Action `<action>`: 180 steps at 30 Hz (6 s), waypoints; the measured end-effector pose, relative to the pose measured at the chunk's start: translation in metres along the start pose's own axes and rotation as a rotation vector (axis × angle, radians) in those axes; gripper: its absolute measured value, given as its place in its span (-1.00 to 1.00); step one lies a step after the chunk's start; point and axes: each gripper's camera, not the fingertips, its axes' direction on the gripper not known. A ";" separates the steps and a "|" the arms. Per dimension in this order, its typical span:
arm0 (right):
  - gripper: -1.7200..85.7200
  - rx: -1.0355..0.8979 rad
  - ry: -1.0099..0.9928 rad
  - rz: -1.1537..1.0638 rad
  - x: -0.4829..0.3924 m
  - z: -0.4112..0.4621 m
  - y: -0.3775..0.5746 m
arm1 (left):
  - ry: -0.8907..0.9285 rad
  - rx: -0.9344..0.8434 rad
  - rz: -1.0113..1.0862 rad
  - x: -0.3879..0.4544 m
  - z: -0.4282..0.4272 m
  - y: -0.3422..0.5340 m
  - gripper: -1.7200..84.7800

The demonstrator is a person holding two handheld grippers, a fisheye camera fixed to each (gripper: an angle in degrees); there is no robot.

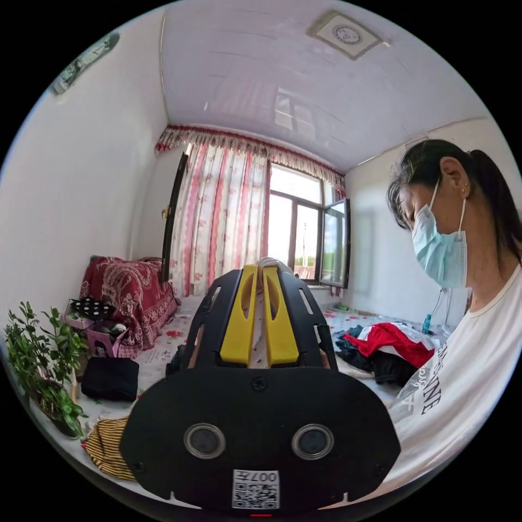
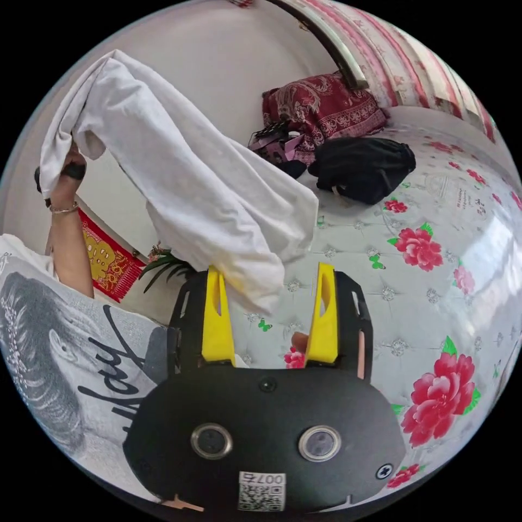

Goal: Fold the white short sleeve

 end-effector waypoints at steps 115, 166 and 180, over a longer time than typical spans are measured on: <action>-0.97 0.256 0.387 0.373 -0.060 -0.374 0.151 | 0.045 -0.972 -0.173 -0.110 0.179 0.338 -0.97; -0.85 0.027 0.323 0.903 0.225 -0.215 0.127 | -0.161 -1.373 -0.557 -0.265 0.409 0.693 -0.82; -0.94 -0.230 0.245 0.889 0.215 -0.127 0.154 | -0.102 -1.554 -0.169 -0.173 0.399 0.766 -0.97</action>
